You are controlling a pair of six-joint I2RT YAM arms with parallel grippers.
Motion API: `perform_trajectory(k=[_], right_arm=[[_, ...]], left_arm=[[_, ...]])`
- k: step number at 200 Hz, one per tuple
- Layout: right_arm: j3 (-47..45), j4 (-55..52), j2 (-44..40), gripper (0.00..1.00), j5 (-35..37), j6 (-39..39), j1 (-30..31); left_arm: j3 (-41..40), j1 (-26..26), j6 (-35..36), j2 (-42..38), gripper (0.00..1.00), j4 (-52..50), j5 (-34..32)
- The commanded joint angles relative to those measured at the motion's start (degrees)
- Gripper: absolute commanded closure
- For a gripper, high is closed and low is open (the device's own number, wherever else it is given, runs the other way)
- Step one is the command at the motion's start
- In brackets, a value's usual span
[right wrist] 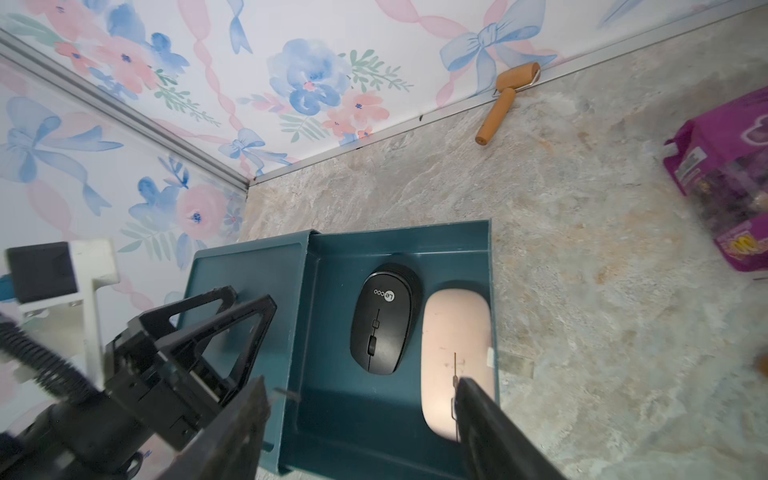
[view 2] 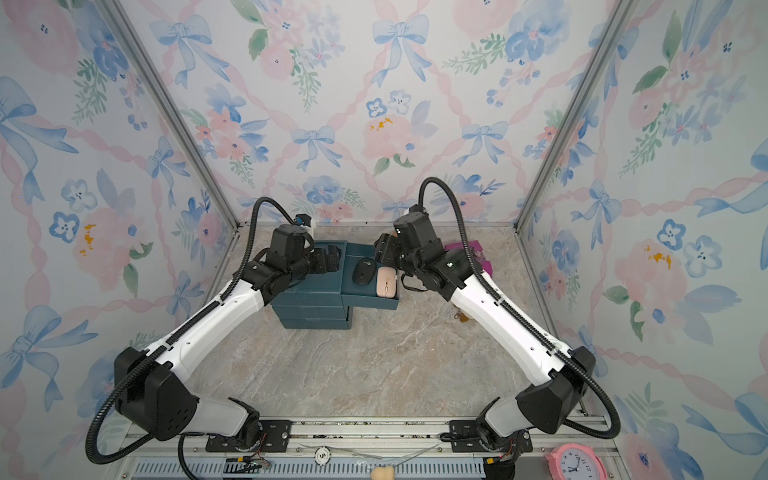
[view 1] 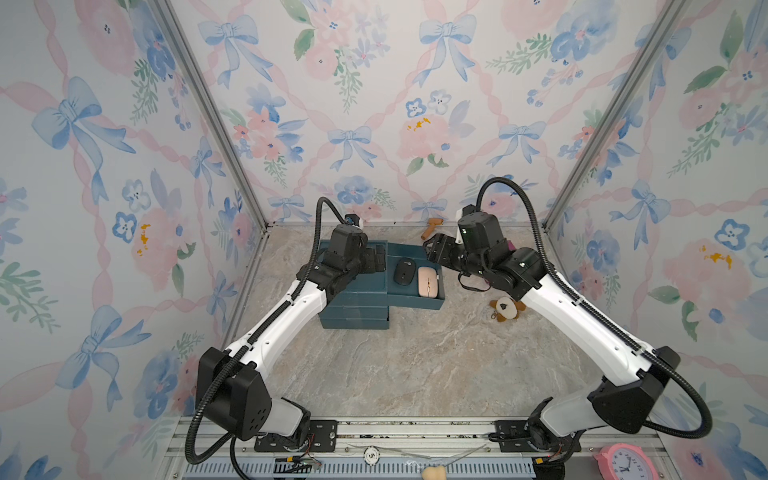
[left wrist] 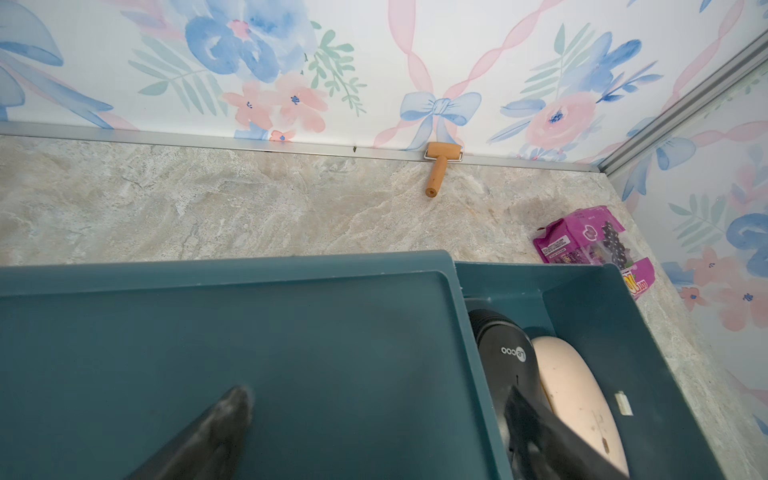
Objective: Take the mice out of the drawer
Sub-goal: Open the drawer in the storage box, then pick up the mouse from the drawer.
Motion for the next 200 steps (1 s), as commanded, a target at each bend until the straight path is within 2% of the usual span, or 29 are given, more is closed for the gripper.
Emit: perform_trajectory(k=[1,62,200], right_arm=[[5.57,-6.62,8.38,0.21,9.62,2.46,2.47],[16.08,-12.65,21.25,0.19,12.82,6.1,5.39],[17.98,-11.17,28.73,0.26,11.05,7.89,6.06]], left_arm=[[-0.48,-0.1,1.09,-2.53,0.02,-0.32,-0.12],[-4.11,0.33,2.32,-6.38,0.02,-0.24,0.22],[-7.25,1.56,2.52,-9.76,0.02,-0.04,0.78]])
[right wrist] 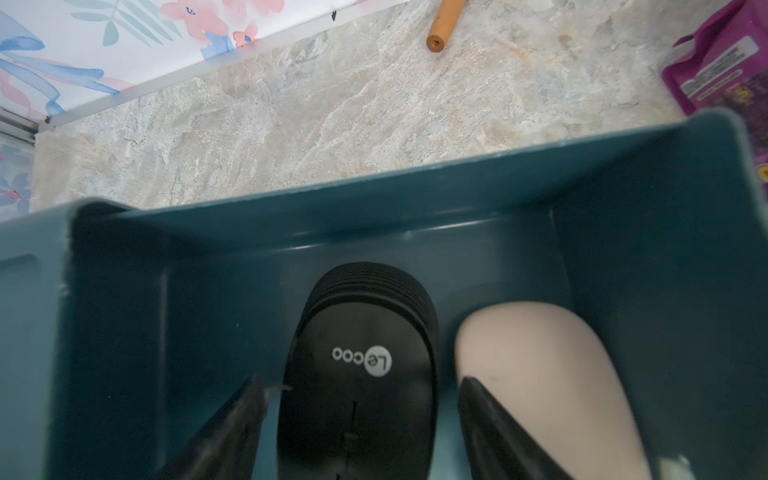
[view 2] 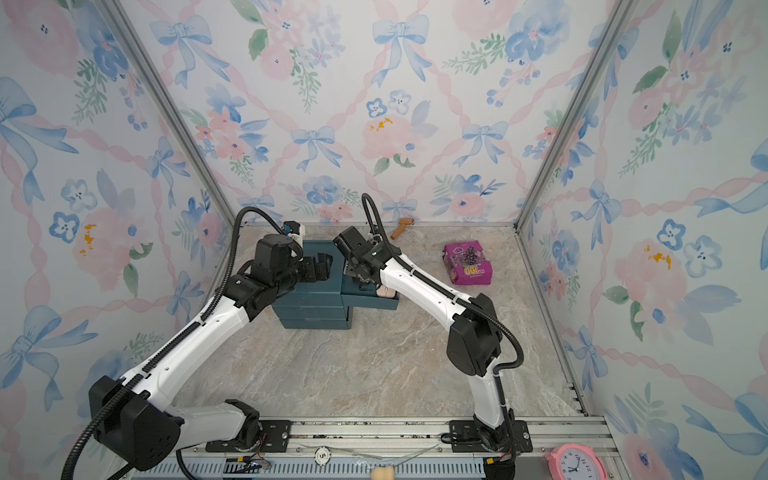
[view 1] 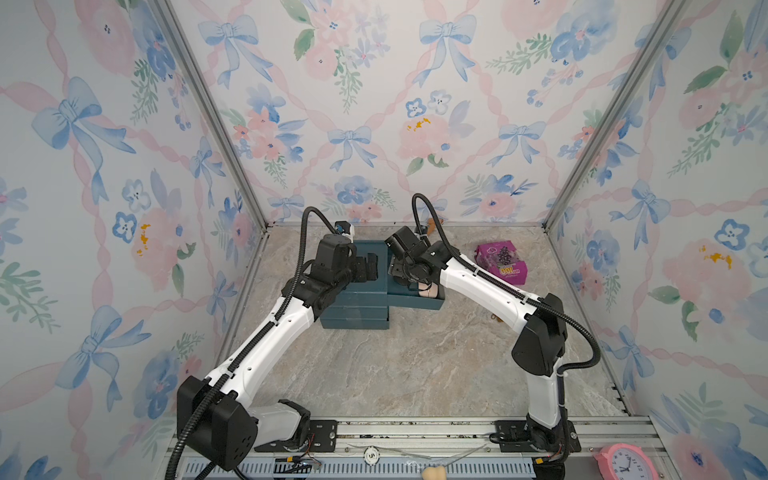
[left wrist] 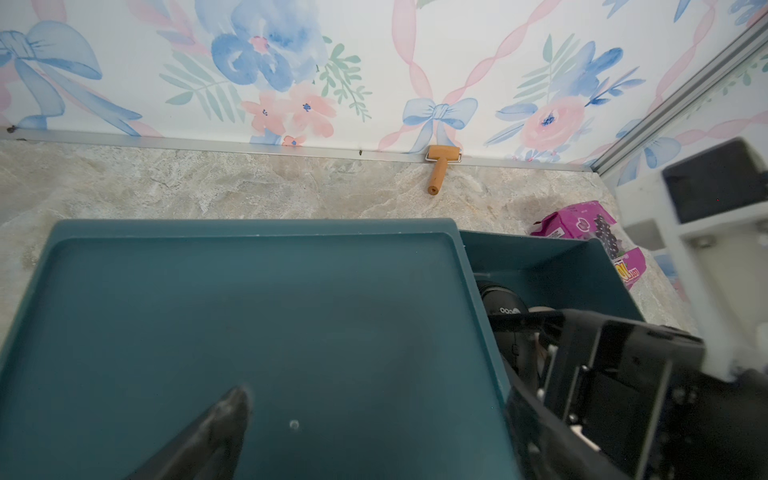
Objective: Take the mice out of the drawer
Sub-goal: Pick up the mouse from the drawer.
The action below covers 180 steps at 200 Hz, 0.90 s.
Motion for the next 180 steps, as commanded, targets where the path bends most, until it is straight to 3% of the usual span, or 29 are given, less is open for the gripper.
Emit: perform_trajectory(k=[1,46,96,134,180], right_arm=[[2.12,-1.6,1.5,0.26,0.94,0.72,0.64],[4.02,-2.76,4.12,0.31,0.36,0.2,0.64],[4.73,-4.5,4.61,0.5,1.88,1.13,0.61],[4.58,-4.09,0.98,0.61,4.21,0.27,0.7],[4.64,-1.37,-6.13,0.63,4.89,-4.53,2.17]], left_arm=[[-0.96,0.49,0.98,-1.24,0.02,-0.05,0.57],[-1.89,0.54,0.7,-2.46,0.02,-0.04,-0.47],[-2.8,0.67,0.53,-3.88,0.02,-0.09,-0.76],[-3.93,0.64,0.61,-5.77,0.02,-0.1,0.54],[-5.98,0.98,1.27,-8.36,0.02,-0.15,2.25]])
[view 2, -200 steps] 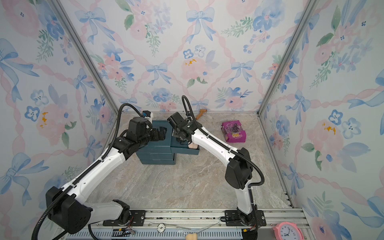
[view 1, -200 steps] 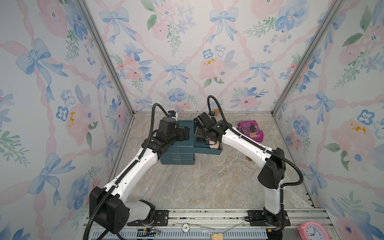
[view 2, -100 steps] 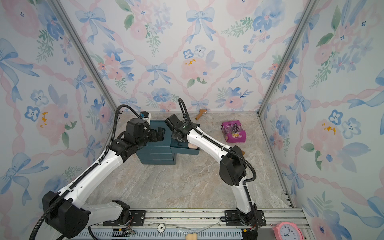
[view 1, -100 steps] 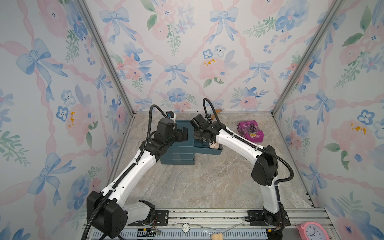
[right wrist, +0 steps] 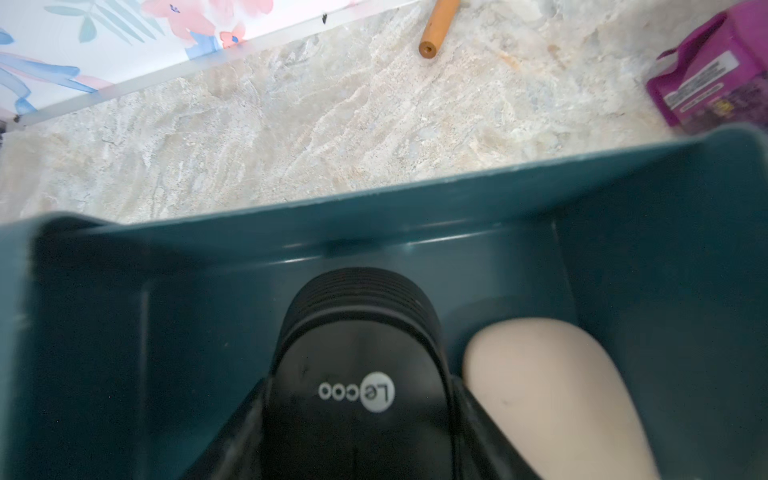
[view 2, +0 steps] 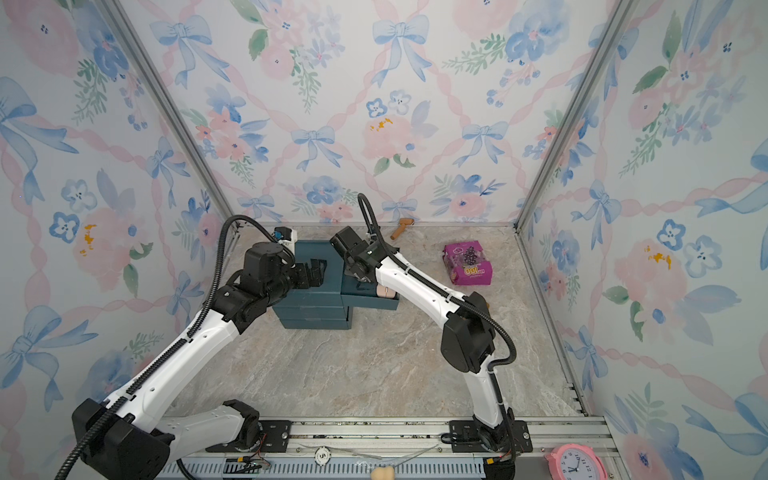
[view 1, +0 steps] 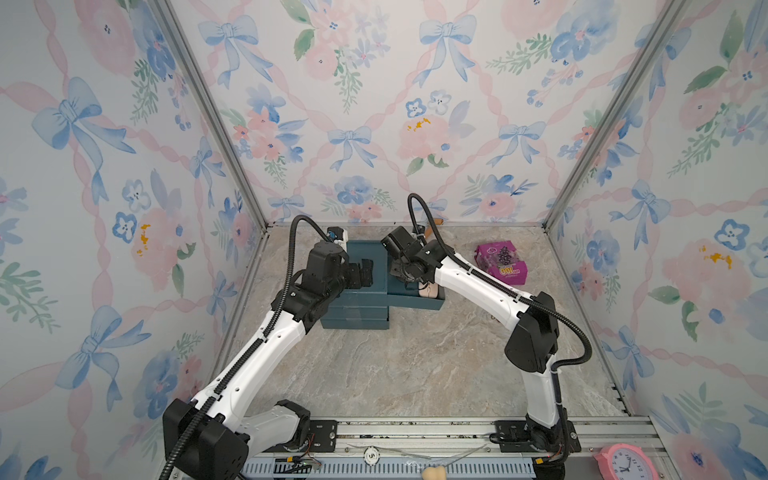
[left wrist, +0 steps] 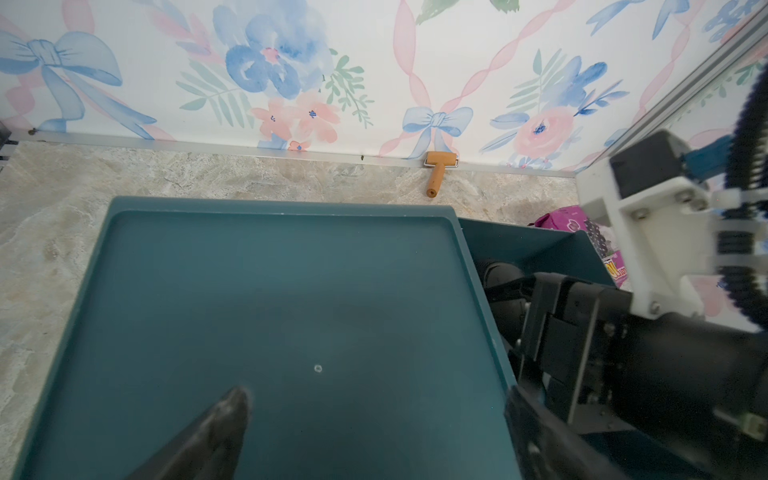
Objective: Take the mice out of the drawer
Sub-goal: Pick up the mouse from the drawer, then place the mouse at the center of the board.
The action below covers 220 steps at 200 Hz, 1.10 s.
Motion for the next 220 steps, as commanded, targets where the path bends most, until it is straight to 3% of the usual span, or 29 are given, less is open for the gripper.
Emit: perform_trajectory(k=[1,51,75,148,180,220], right_arm=[[1.13,0.98,-6.81,0.63,2.32,-3.72,1.68],[-2.49,-0.97,-15.4,0.64,3.36,-10.42,3.24],[-9.99,-2.69,-21.66,0.64,3.37,-12.85,4.62],[-39.6,-7.63,-50.12,0.64,1.11,-5.91,5.32],[-48.64,-10.14,-55.21,0.64,-1.48,-7.07,-0.02],[-56.09,1.18,-55.15,0.64,-10.68,-16.57,-11.84]], left_arm=[[-1.44,0.56,1.19,-2.0,0.02,-0.17,1.68],[-1.9,0.54,0.69,-2.71,0.02,-0.19,4.35],[-1.95,0.5,0.59,-2.66,0.02,-0.24,6.21],[0.91,-1.73,-1.16,-2.41,0.02,-3.2,8.56],[1.65,-3.15,-1.76,-2.0,0.02,-3.5,7.76],[2.15,-3.9,-2.09,-1.22,0.02,-3.59,7.89]])
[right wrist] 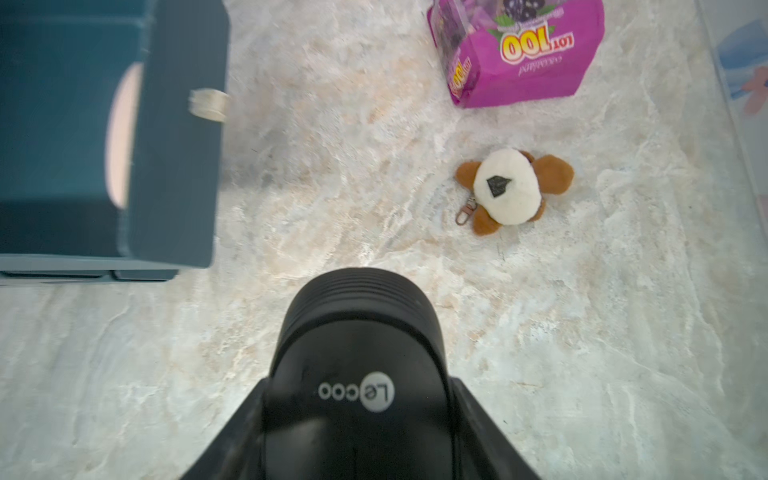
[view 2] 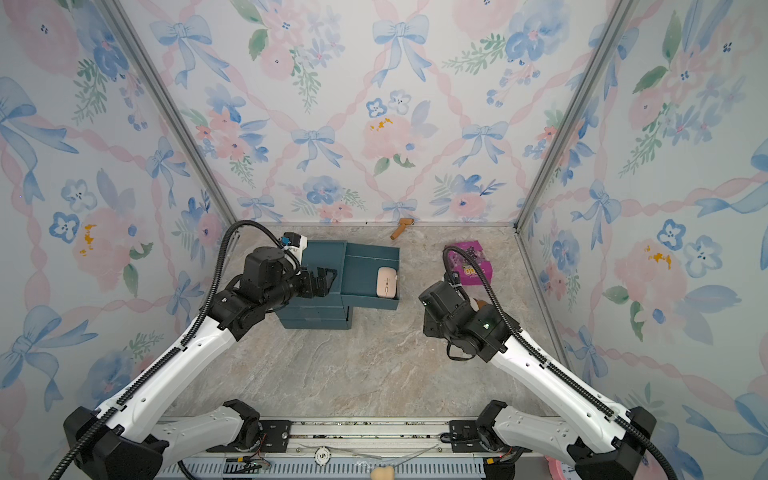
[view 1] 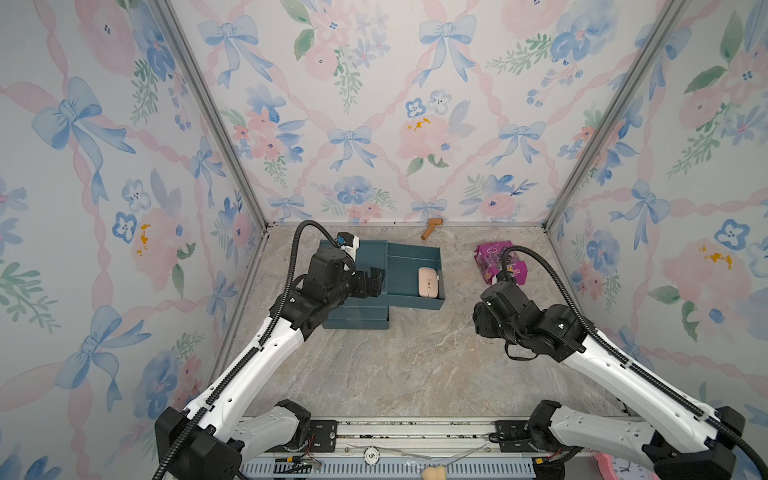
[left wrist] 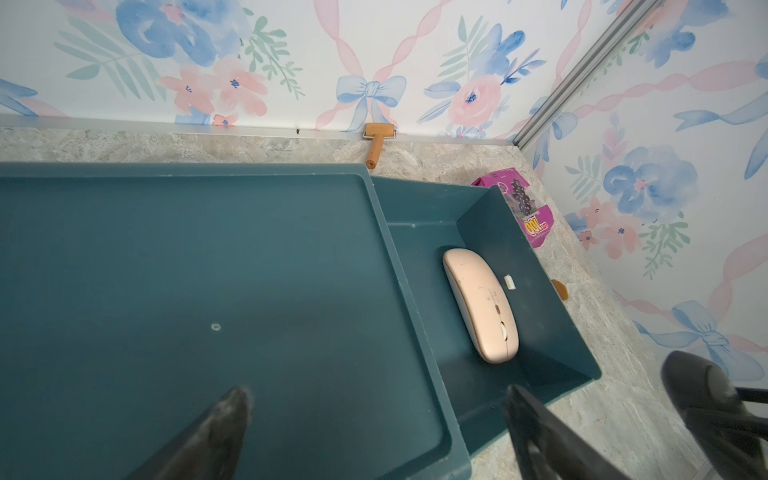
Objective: Take the mice out of the drawer
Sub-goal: Place the mouse at the center of the board.
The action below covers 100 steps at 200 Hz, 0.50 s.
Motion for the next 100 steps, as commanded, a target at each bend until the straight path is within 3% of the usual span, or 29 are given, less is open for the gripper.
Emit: perform_trajectory(k=[1,35,66,100], right_arm=[[-2.12,7.17,0.93,0.64,-5.6,-6.8,-5.4],[-1.69,16.15,9.78,0.63,-9.96,-10.85,-10.08],[-1.17,25.07,21.46,0.62,-9.42,-13.64,-12.43],[4.29,27.6,32.88,0.63,-11.44,-15.13,-15.04]], left_arm=[[1.8,-0.4,-0.91,0.66,0.02,-0.77,0.71],[3.64,-0.48,-2.23,3.24,0.02,-0.55,0.01],[4.73,-0.45,-3.93,5.22,0.02,2.35,-3.96],[5.95,-0.51,-4.33,6.22,0.02,5.61,-4.8]])
